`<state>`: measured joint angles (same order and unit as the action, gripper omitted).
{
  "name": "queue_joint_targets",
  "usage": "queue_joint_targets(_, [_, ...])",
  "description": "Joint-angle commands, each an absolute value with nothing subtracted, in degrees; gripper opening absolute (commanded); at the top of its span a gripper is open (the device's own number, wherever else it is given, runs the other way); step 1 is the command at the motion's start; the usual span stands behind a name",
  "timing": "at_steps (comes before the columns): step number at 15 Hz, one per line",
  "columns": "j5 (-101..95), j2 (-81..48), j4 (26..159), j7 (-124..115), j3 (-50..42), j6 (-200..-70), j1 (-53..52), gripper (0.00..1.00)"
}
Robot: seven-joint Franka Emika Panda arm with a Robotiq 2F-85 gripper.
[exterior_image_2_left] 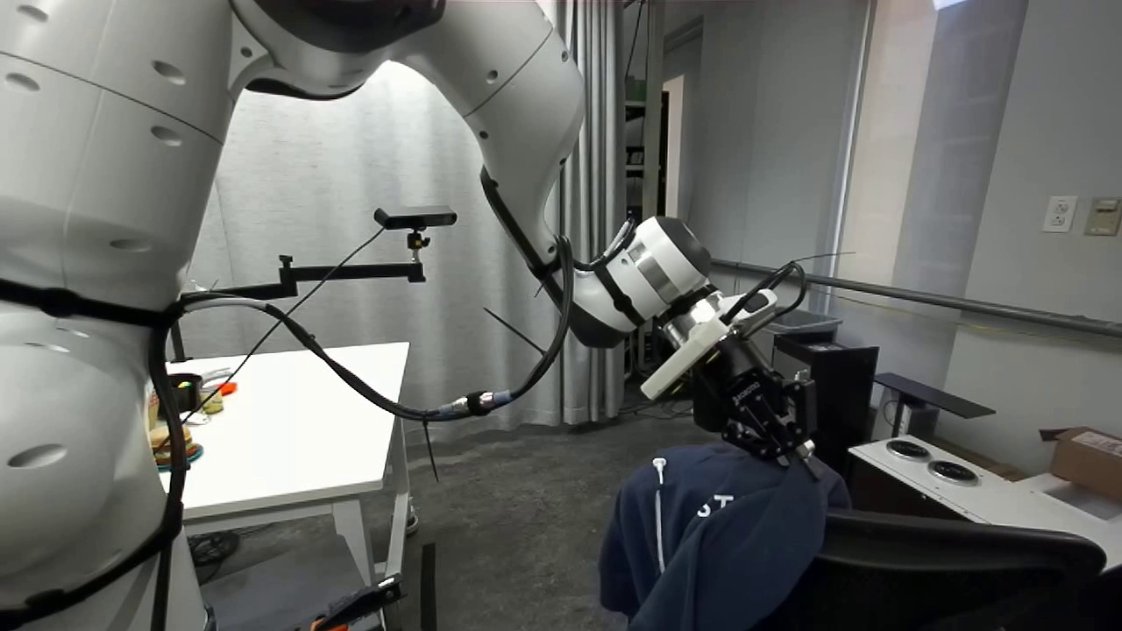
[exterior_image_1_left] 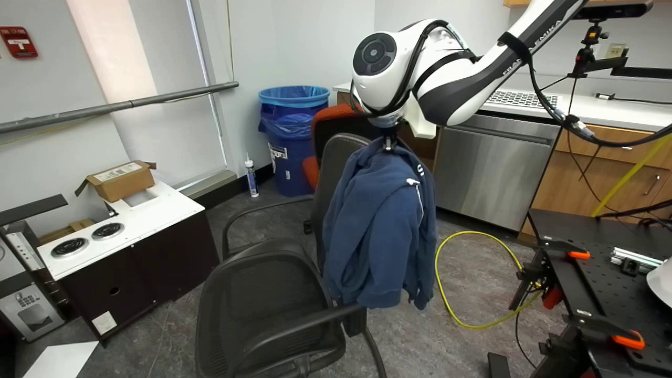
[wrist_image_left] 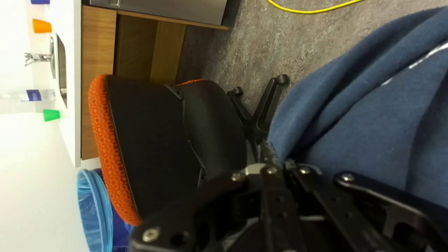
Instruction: Stretch the hoodie on the backrest of the chair
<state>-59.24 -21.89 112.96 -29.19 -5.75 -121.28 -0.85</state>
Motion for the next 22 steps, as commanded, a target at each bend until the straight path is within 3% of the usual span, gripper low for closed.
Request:
queue_joint_targets(1, [-63.32,-21.96,112.56,-27.44,-5.98,-124.78,0.24,0.01])
queue_joint_targets(22, [-48.21,-22.20,112.74,-5.70,-4.54,-130.97,3.95,0.01])
